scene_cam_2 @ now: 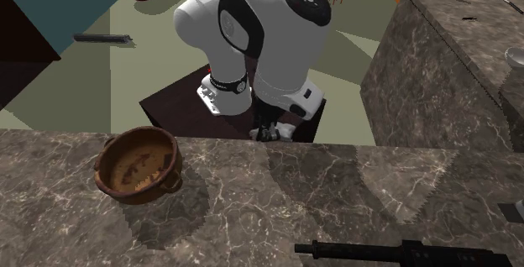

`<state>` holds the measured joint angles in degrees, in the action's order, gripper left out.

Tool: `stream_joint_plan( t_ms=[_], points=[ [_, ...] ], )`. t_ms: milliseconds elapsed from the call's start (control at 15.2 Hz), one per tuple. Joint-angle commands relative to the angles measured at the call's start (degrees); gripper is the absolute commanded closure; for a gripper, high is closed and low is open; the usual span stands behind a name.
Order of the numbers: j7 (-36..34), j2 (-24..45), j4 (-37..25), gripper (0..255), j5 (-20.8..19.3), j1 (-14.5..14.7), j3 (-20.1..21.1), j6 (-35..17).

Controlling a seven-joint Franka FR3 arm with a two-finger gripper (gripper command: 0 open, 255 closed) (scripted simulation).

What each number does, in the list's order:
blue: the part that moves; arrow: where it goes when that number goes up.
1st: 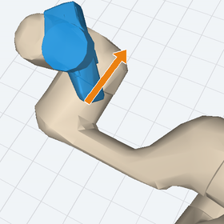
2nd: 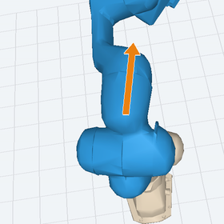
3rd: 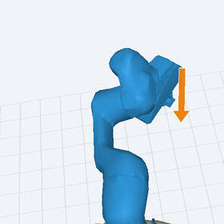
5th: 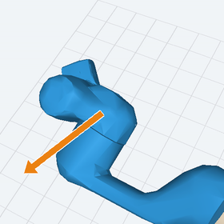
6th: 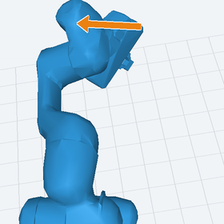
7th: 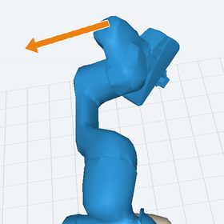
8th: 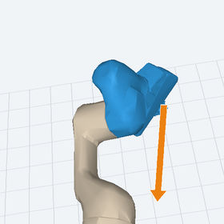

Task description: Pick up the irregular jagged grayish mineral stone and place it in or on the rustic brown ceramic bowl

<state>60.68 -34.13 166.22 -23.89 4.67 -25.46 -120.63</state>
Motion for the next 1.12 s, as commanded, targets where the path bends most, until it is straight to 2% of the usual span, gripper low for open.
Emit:
stream_joint_plan(
  t_ms=[0,1056],
  points=[
    [0.11,-1.56,-0.63,255,0.46,0.02,0.57,2.23],
    [1.48,-9.94,-8.5,255,4.06,0.47,4.65,18.36]
  ],
)
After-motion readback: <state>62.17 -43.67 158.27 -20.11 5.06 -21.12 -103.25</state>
